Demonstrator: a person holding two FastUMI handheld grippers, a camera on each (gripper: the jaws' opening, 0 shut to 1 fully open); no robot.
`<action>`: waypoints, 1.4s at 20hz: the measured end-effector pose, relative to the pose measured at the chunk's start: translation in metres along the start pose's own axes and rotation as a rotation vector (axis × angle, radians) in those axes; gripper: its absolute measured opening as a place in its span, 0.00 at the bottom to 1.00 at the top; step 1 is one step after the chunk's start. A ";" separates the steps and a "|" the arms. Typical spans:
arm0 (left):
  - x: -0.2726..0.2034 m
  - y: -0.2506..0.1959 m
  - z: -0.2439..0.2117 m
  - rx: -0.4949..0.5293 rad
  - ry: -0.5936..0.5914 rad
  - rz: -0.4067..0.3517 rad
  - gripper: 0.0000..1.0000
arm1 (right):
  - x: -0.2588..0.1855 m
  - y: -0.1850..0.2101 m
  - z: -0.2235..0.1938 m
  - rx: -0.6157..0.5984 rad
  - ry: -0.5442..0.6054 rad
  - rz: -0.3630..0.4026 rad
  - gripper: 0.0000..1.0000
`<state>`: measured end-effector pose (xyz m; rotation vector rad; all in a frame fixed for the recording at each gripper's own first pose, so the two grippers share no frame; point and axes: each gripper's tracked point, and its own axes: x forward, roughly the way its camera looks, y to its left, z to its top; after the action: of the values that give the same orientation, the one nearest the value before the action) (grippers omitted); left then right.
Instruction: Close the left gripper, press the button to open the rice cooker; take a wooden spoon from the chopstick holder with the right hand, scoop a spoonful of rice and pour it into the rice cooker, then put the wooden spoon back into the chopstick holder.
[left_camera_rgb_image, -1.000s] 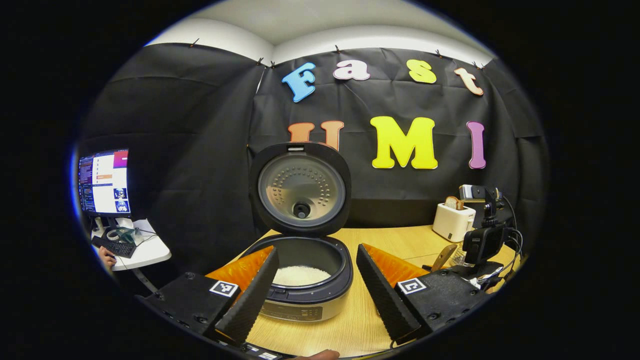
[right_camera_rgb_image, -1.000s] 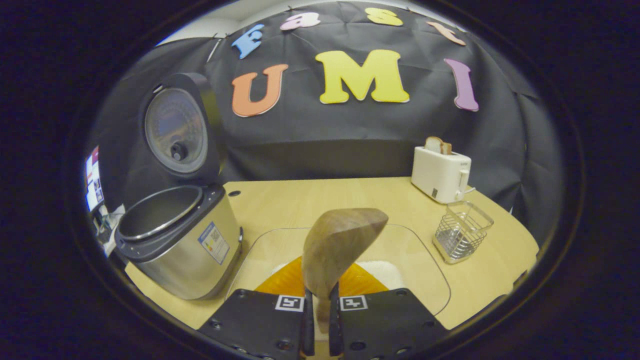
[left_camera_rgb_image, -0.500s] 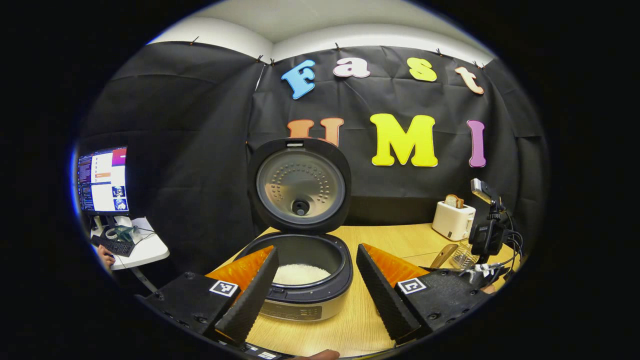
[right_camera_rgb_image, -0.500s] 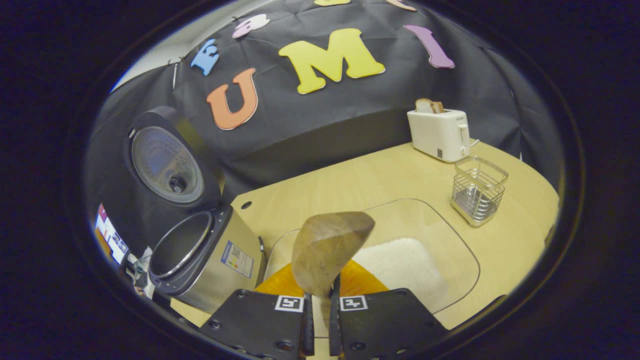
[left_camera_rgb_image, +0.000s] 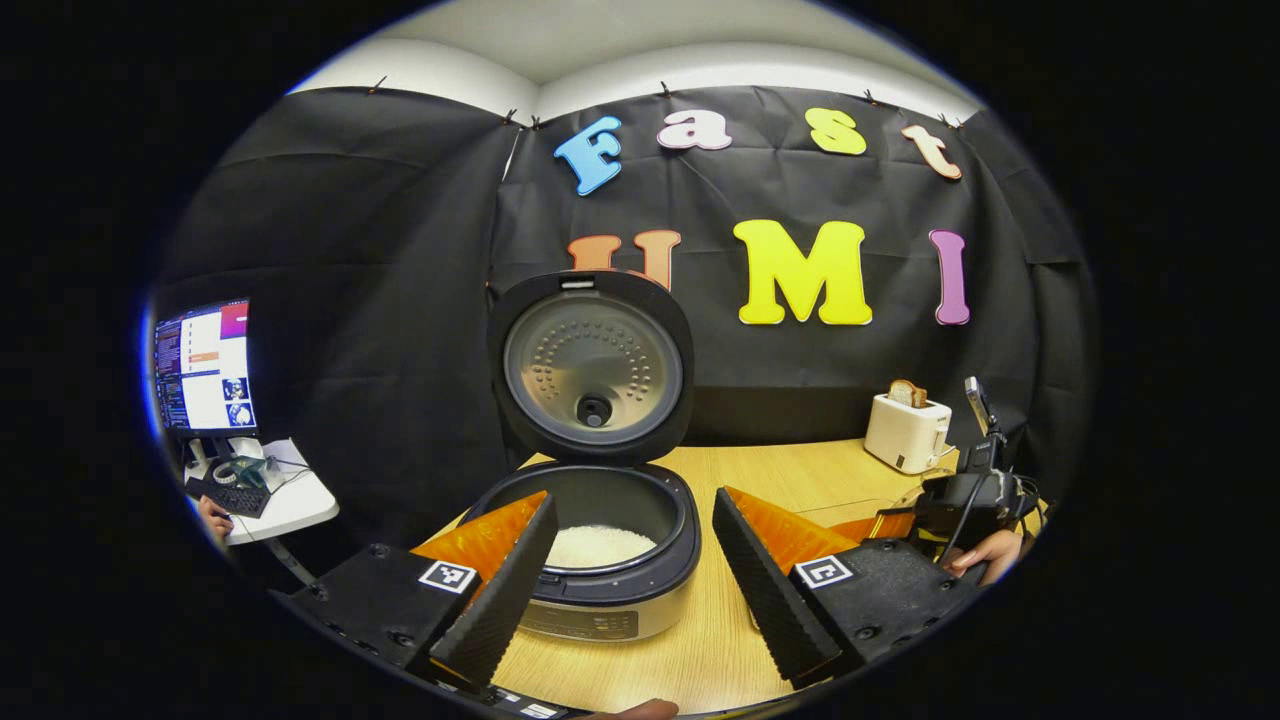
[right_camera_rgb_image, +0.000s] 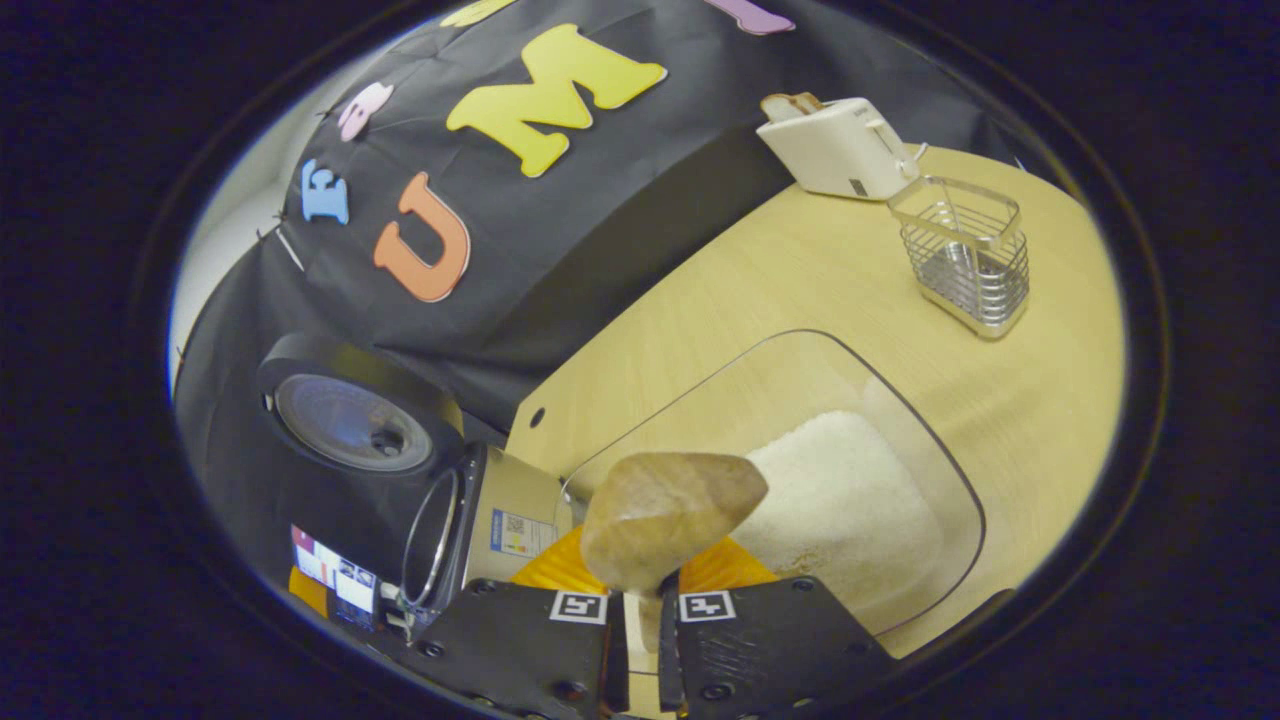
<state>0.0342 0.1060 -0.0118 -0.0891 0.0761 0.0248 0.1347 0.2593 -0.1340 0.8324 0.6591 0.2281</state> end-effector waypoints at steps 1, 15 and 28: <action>0.000 -0.002 0.000 0.002 0.000 -0.001 1.00 | -0.002 0.001 0.004 0.027 -0.008 0.019 0.12; 0.002 -0.004 -0.003 0.025 0.010 0.011 1.00 | -0.045 -0.015 0.067 0.328 -0.134 0.196 0.11; -0.011 -0.008 0.010 0.041 -0.033 -0.013 0.99 | -0.043 0.016 0.053 0.548 0.059 0.303 0.11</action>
<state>0.0247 0.0983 -0.0008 -0.0481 0.0427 0.0117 0.1351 0.2192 -0.0769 1.4600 0.6583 0.3538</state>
